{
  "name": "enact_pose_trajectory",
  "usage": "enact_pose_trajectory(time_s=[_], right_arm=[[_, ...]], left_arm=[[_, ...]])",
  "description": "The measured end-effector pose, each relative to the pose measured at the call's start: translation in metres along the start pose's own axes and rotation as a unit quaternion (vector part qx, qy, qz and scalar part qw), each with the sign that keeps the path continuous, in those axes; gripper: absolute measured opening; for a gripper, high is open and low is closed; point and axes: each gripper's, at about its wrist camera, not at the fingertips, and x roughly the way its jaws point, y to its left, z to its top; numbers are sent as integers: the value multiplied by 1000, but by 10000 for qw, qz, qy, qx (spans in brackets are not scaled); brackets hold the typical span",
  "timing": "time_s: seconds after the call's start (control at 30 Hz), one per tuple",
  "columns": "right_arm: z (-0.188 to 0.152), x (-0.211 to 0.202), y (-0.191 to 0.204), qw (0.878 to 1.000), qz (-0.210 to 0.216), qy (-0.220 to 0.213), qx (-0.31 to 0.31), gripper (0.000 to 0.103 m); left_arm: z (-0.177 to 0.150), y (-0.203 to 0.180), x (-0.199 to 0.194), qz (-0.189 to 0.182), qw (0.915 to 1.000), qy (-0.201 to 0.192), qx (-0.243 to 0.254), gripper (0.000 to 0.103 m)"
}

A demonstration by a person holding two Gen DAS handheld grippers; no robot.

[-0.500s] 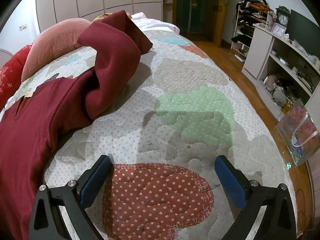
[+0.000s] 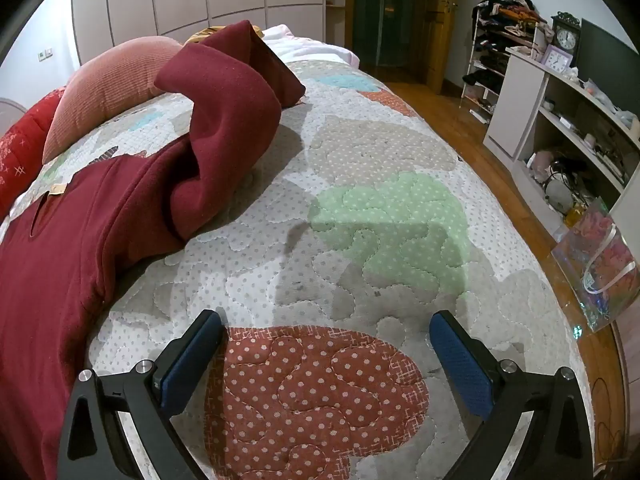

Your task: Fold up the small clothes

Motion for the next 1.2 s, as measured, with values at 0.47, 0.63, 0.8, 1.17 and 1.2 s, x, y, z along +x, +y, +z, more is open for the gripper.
enact_pose_trajectory(time_s=[0.47,0.63,0.8,1.17,1.2], right_arm=[[2,-5,0,9997,113,215,47,103],[-11,-53,12,9981,326,114,519,103],[-11,-94,70,9968,775,-189,-59,103],[-11,-111,184,9878,1241,-110,-931,103],[-9,-114,189,9872,1252,-73,-986,103]], left_arm=[[-12,-19,-62,-26,9978,-316,576,102],[-16,-39,-86,-326,9952,-551,739,102],[-22,-65,-102,-450,9916,-720,979,102],[-28,-88,-108,-466,9852,-922,1369,102],[-26,-88,-107,-484,9852,-945,1343,102]])
